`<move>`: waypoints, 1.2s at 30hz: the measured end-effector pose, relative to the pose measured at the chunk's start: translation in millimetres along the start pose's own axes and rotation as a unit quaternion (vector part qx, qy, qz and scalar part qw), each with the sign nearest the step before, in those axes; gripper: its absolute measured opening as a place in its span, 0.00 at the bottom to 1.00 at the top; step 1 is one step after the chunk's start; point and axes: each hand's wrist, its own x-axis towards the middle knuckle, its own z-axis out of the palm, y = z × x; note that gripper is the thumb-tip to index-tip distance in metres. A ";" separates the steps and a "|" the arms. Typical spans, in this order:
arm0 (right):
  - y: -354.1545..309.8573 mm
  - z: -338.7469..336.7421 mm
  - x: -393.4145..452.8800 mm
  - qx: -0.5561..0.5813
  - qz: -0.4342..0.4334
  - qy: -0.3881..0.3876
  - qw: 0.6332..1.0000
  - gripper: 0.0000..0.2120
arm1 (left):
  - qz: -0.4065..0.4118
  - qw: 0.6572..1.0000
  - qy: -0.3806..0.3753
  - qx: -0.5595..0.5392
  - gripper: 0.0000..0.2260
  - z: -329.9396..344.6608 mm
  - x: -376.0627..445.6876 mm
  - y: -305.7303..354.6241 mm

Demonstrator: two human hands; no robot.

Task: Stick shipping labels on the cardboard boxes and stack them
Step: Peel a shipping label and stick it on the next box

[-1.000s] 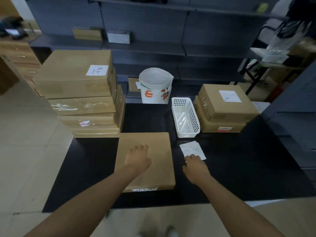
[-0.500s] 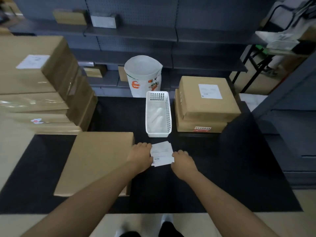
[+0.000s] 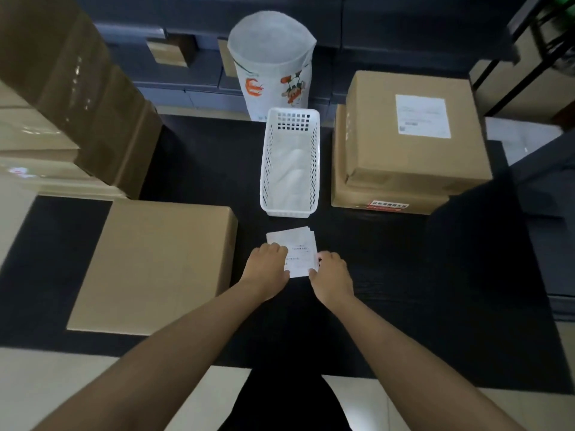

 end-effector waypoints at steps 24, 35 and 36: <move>-0.3 6.3 11.8 0.040 -0.057 0.022 0.997 0.25 | -0.001 0.997 0.067 -0.029 0.16 -3.2 7.1 -13.1; -27.1 -48.7 -16.6 0.439 0.047 -0.026 0.897 0.34 | 0.012 0.990 0.119 -0.075 0.17 -51.9 -19.9 0.9; -32.1 -55.0 -19.0 0.456 0.047 -0.036 0.888 0.28 | 0.023 0.988 0.132 -0.081 0.17 -58.2 -24.3 4.8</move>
